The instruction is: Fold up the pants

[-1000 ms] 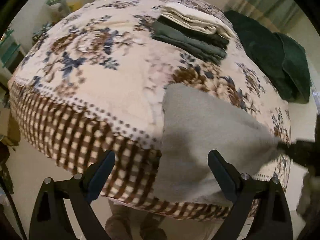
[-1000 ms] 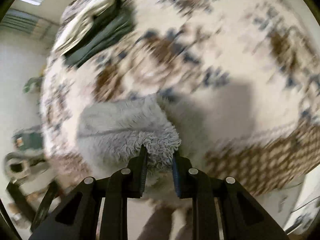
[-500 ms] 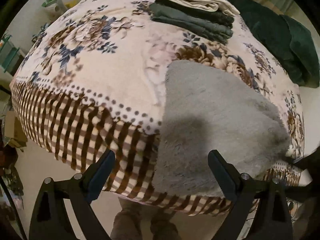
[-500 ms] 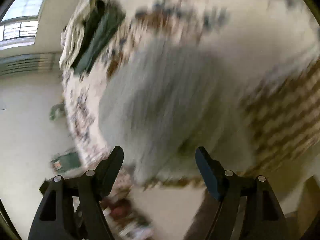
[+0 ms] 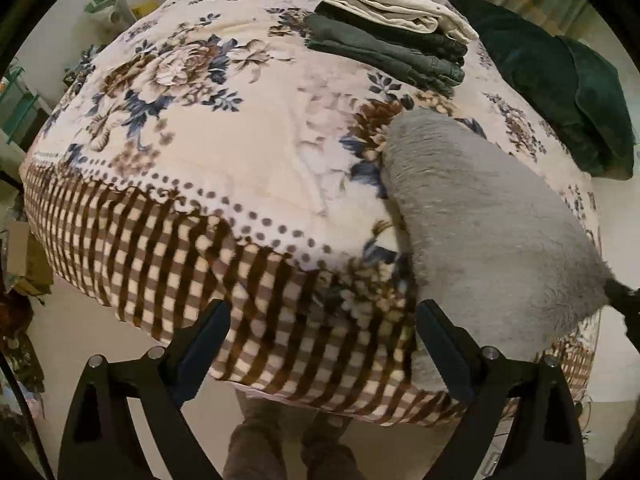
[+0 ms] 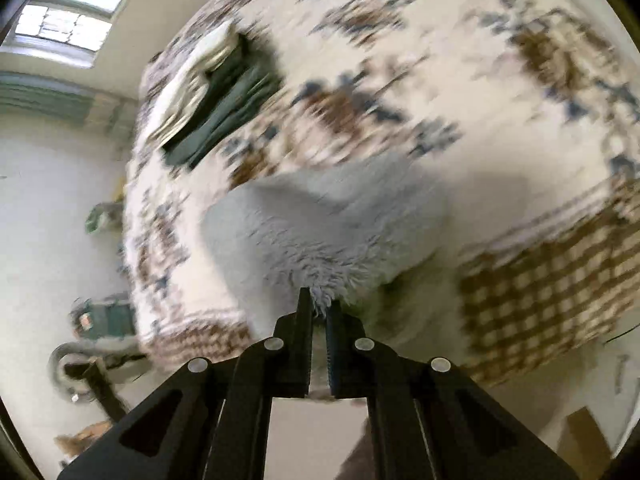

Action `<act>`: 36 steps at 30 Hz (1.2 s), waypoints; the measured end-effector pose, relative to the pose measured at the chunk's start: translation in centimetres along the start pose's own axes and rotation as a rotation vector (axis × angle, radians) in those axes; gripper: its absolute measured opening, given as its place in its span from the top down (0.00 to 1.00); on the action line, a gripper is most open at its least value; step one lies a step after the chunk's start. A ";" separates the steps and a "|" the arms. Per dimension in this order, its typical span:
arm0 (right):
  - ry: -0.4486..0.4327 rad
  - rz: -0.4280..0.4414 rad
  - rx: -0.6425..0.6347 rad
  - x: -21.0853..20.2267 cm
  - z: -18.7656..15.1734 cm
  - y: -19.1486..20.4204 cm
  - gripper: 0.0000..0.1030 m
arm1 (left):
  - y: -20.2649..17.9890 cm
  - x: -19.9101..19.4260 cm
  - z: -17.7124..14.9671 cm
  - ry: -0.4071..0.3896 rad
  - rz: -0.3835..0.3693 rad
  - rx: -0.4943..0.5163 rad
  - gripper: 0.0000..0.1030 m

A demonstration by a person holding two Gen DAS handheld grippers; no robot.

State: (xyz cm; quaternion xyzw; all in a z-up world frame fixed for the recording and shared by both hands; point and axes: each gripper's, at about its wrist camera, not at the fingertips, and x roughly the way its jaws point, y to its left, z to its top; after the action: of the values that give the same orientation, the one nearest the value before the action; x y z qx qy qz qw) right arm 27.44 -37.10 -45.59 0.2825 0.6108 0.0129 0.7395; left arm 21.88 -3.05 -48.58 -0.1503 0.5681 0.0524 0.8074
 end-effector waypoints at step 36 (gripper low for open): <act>0.267 0.064 0.181 5.7 -3.3 -9.4 0.70 | -5.1 7.3 -3.1 0.225 -0.101 0.130 0.08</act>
State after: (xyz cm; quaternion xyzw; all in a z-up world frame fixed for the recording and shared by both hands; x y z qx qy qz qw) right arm 22.80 -41.63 -55.08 0.3631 0.6929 0.0187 0.6227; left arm 22.91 -9.44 -55.46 -0.1311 0.6490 -0.0426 0.7482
